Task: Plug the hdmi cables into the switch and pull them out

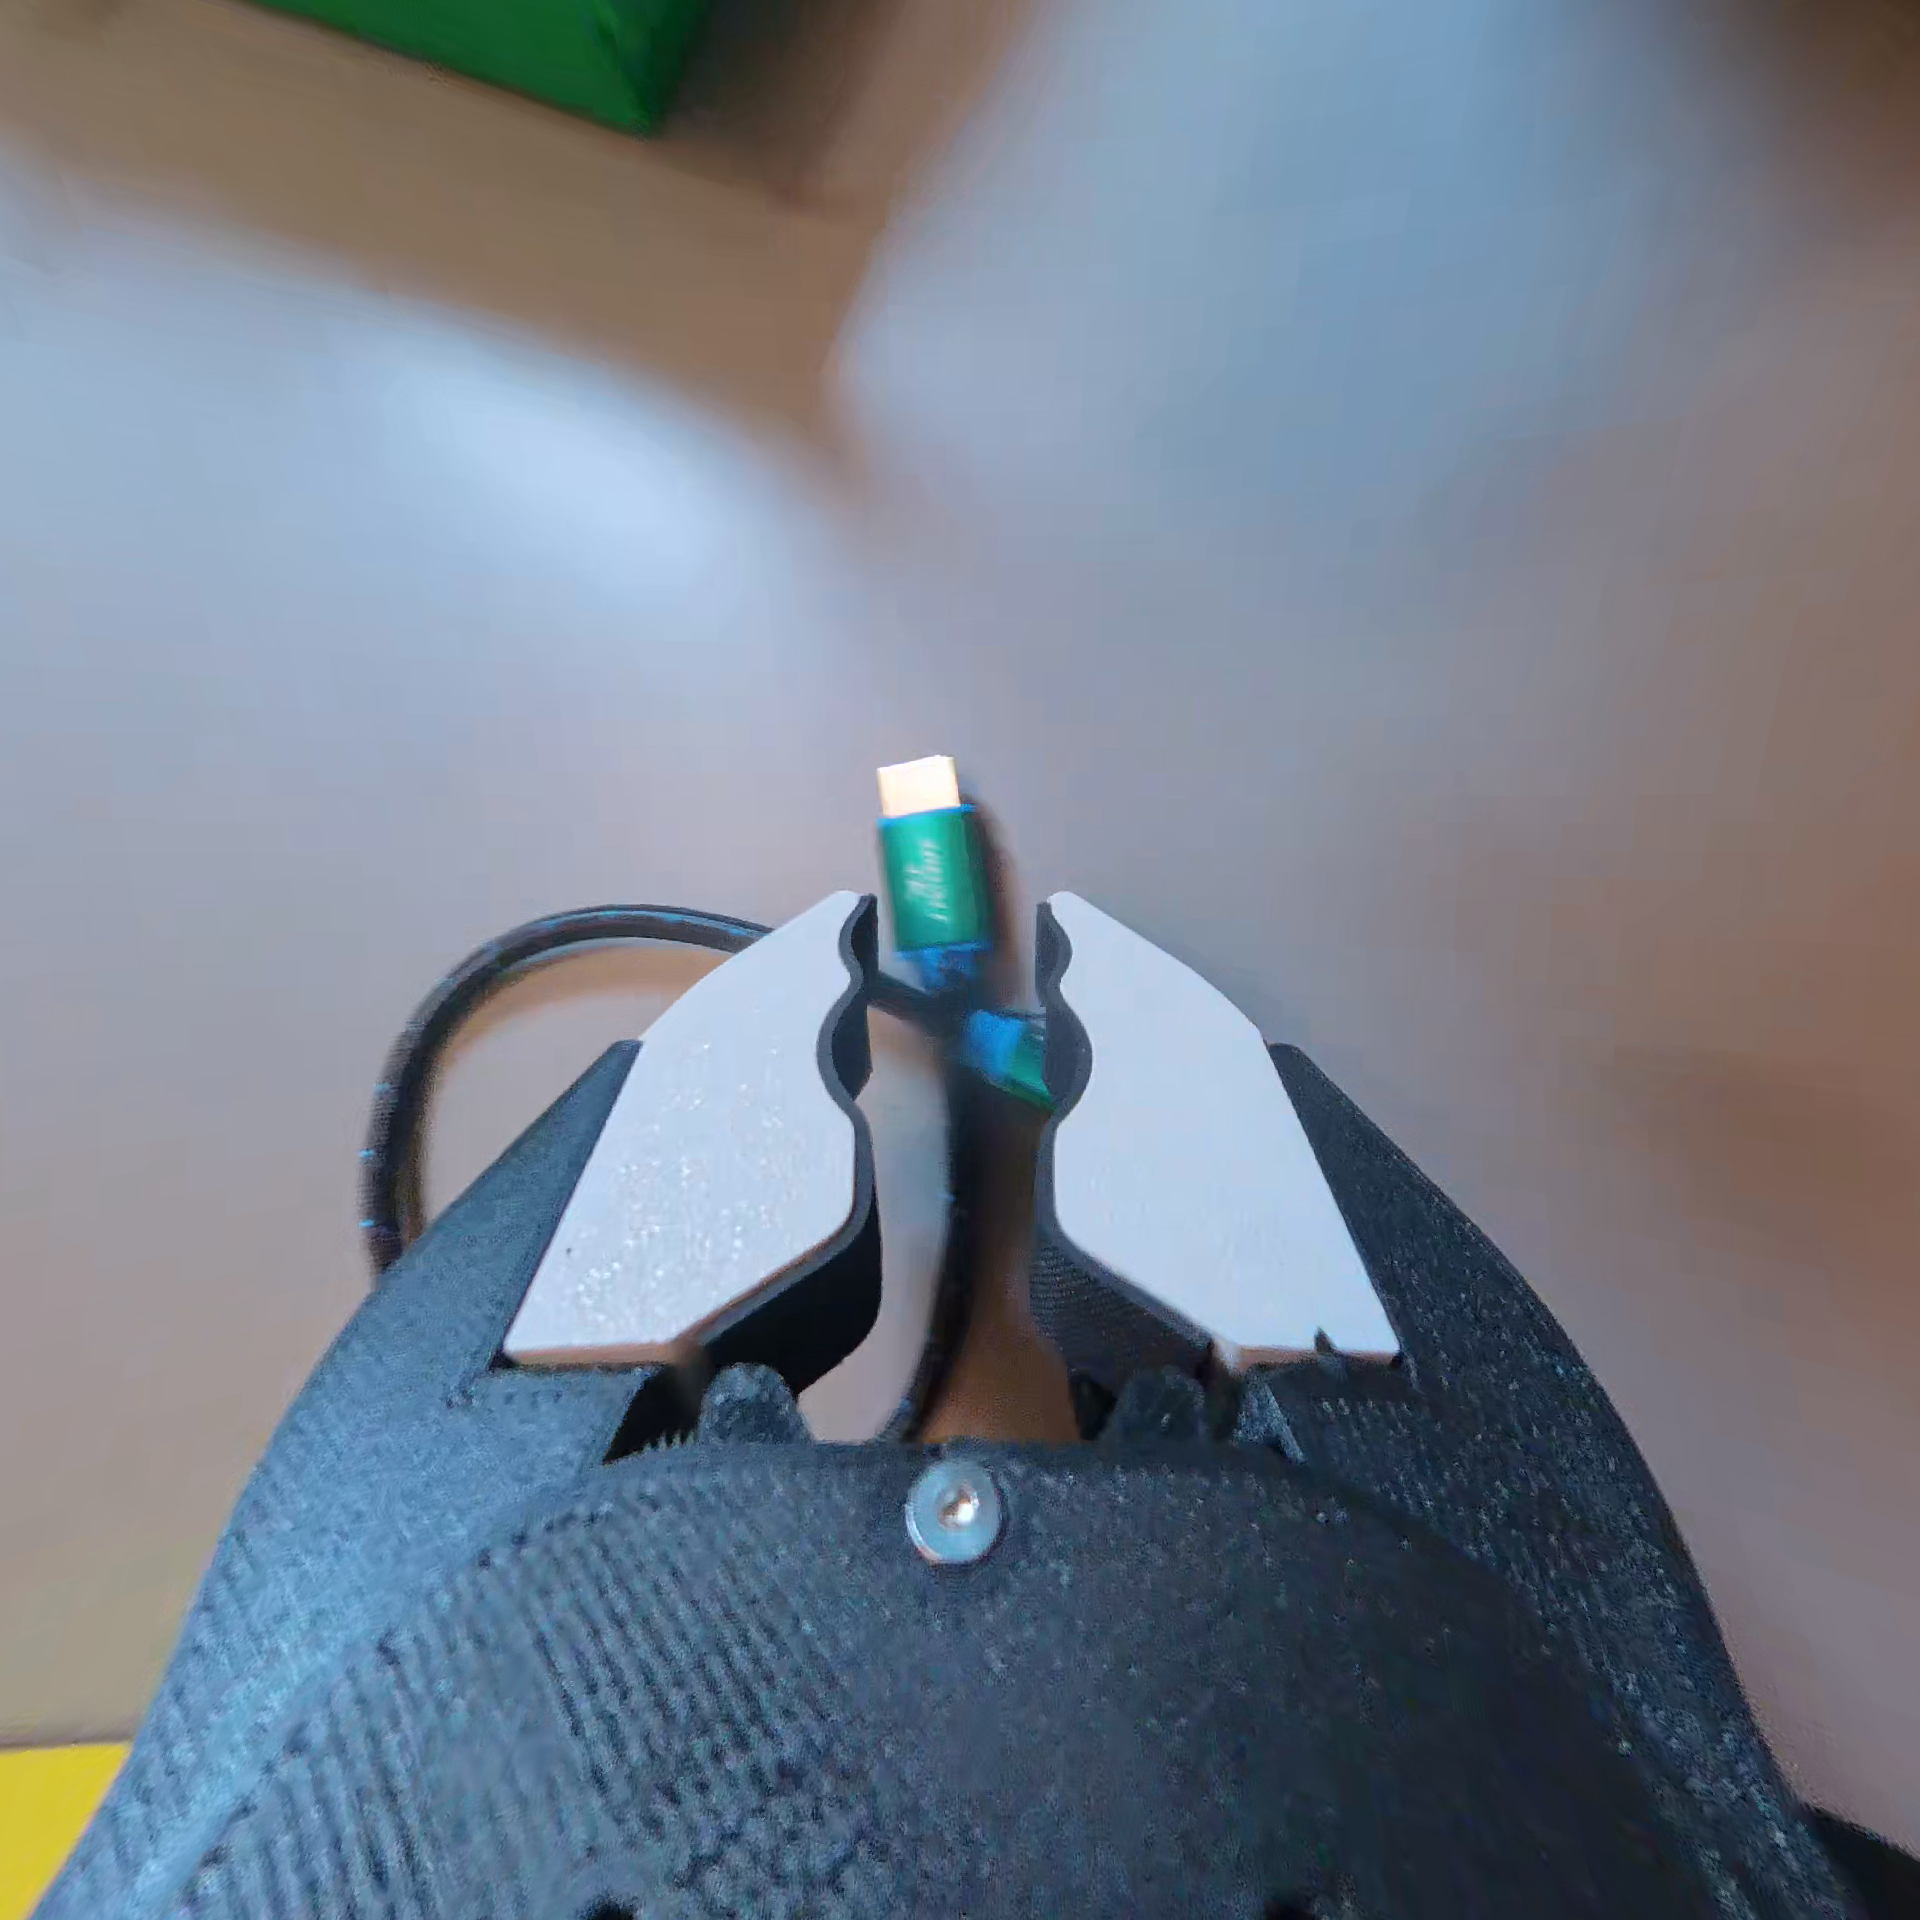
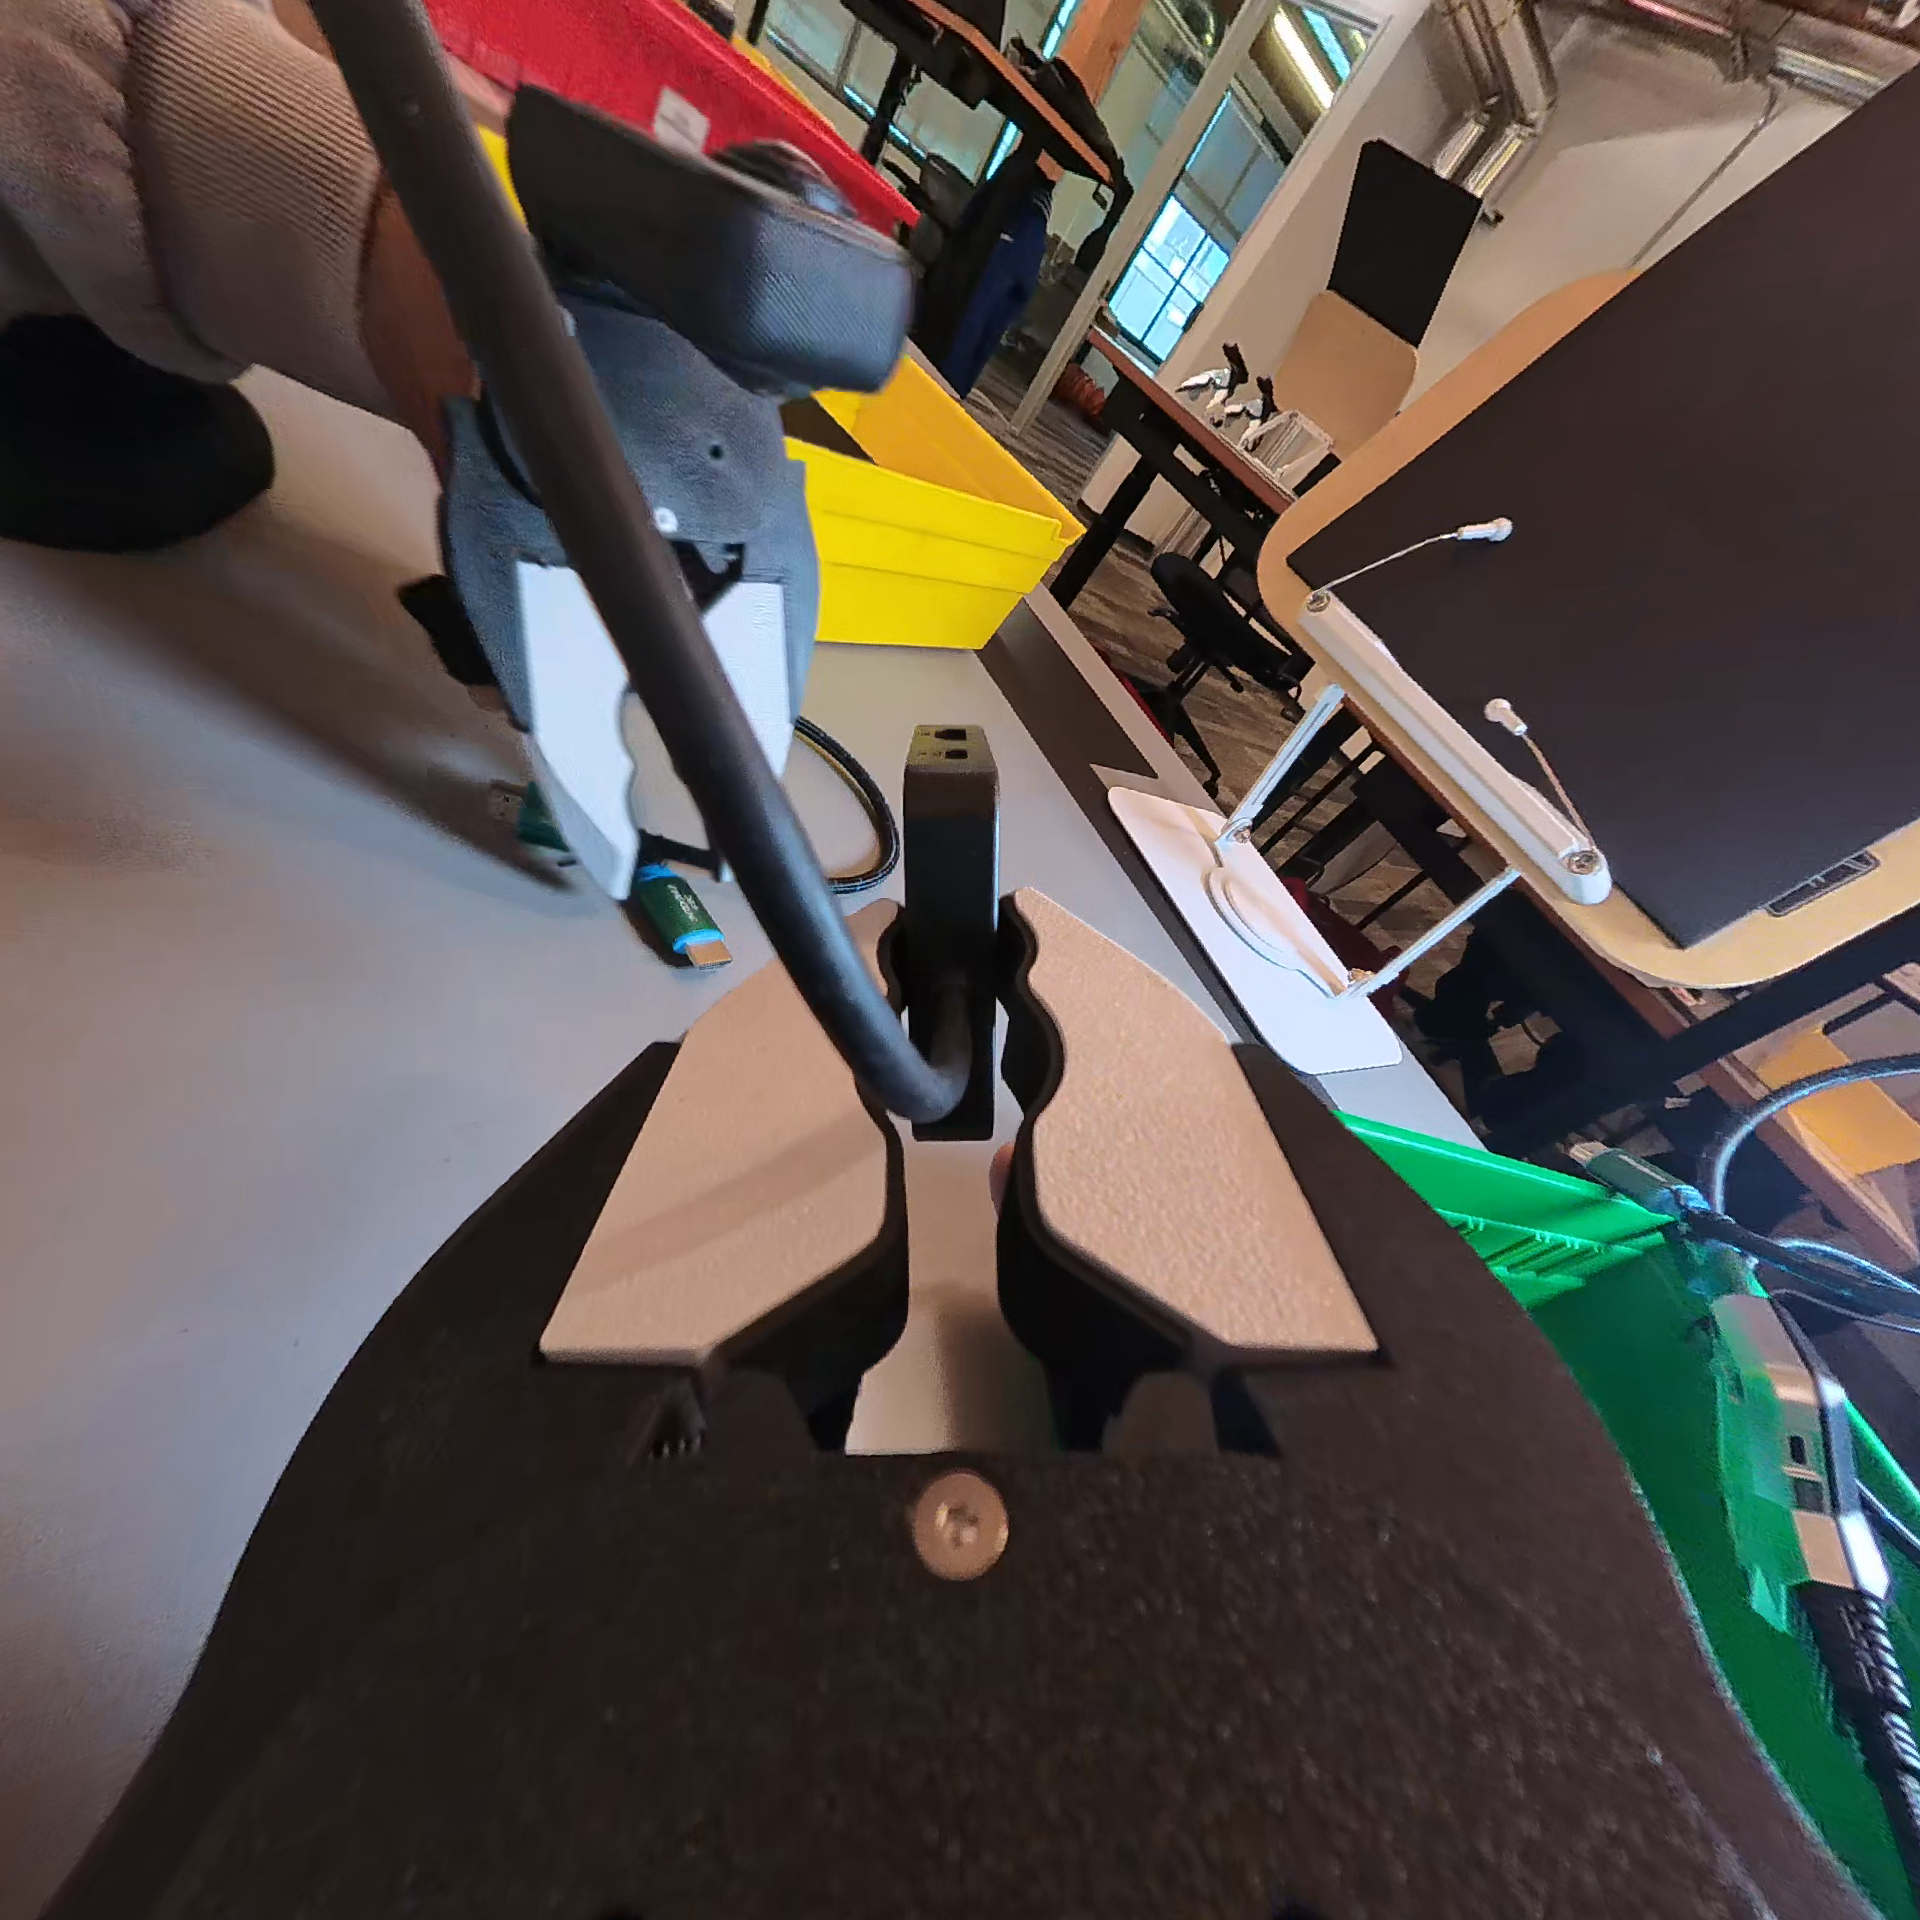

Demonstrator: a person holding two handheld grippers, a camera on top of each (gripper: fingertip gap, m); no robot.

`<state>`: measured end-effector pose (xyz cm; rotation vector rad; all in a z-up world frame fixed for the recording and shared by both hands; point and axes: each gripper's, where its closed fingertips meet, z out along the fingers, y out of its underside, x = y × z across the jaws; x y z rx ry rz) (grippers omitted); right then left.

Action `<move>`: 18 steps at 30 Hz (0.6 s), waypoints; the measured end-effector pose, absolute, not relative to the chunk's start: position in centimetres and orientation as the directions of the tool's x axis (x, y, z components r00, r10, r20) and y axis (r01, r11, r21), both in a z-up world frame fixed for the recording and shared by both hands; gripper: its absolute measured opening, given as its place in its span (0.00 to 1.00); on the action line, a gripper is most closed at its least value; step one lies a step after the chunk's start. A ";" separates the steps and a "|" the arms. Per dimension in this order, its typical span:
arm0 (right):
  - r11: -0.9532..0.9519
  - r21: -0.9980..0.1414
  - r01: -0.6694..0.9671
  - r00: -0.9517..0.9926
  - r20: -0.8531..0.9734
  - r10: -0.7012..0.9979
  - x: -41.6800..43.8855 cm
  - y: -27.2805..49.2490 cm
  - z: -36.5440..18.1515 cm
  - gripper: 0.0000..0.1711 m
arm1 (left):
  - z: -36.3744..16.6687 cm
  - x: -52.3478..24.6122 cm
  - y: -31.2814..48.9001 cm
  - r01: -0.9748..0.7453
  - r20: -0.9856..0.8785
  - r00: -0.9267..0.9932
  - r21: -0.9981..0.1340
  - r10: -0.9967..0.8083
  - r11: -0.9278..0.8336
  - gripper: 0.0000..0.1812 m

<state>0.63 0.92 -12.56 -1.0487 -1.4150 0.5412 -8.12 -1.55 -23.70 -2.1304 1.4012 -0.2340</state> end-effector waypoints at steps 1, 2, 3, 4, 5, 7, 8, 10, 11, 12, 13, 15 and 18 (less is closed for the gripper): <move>0.484 -0.829 0.278 0.140 0.534 0.834 0.6 0.9 -12.6 0.08 | -23.8 -8.3 -0.7 -0.793 -0.183 0.445 -0.534 -0.876 -0.291 0.15; 0.490 -0.824 0.284 0.137 0.541 0.830 0.6 0.9 -12.7 0.08 | -24.1 -8.4 -0.6 -0.803 -0.163 0.441 -0.511 -0.883 -0.307 0.15; 0.498 -0.818 0.290 0.133 0.549 0.825 0.5 0.8 -12.8 0.08 | -24.6 -8.6 -0.7 -0.818 -0.142 0.438 -0.472 -0.888 -0.328 0.16; 0.506 -0.811 0.295 0.127 0.558 0.820 0.5 0.7 -12.9 0.08 | -24.7 -8.4 -1.0 -0.821 -0.110 0.427 -0.463 -0.898 -0.333 0.14; 0.513 -0.804 0.299 0.123 0.566 0.815 0.4 0.6 -12.9 0.08 | -24.8 -8.3 -1.2 -0.827 -0.094 0.420 -0.448 -0.903 -0.338 0.12; 0.529 -0.793 0.302 0.119 0.582 0.804 0.4 0.5 -12.9 0.08 | -24.8 -8.3 -1.2 -0.831 -0.078 0.422 -0.432 -0.903 -0.351 0.12; 0.536 -0.788 0.302 0.117 0.589 0.800 0.4 0.4 -12.9 0.08 | -24.8 -8.4 -1.2 -0.827 -0.069 0.429 -0.431 -0.900 -0.361 0.12; 0.548 -0.779 0.304 0.112 0.601 0.791 0.4 0.3 -13.0 0.08 | -24.8 -8.5 -1.5 -0.825 -0.061 0.432 -0.430 -0.900 -0.367 0.12; 0.556 -0.772 0.309 0.110 0.609 0.785 0.4 0.4 -13.0 0.08 | -24.8 -8.7 -1.8 -0.832 -0.063 0.420 -0.425 -0.905 -0.356 0.12; 0.564 -0.764 0.314 0.107 0.618 0.778 0.4 0.4 -13.1 0.08 | -24.7 -8.7 -2.1 -0.839 -0.072 0.406 -0.425 -0.911 -0.341 0.12; 0.572 -0.756 0.319 0.106 0.628 0.771 0.4 0.4 -13.2 0.08 | -24.7 -8.7 -2.2 -0.839 -0.082 0.404 -0.430 -0.911 -0.334 0.11; 0.596 -0.732 0.331 0.101 0.655 0.748 0.3 0.4 -13.3 0.08 | -24.6 -8.8 -2.2 -0.839 -0.100 0.407 -0.434 -0.908 -0.328 0.12; 0.659 -0.640 0.395 0.082 0.739 0.669 0.3 0.6 -13.9 0.08 | -23.4 -8.5 -2.1 -0.807 -0.097 0.418 -0.497 -0.903 -0.320 0.11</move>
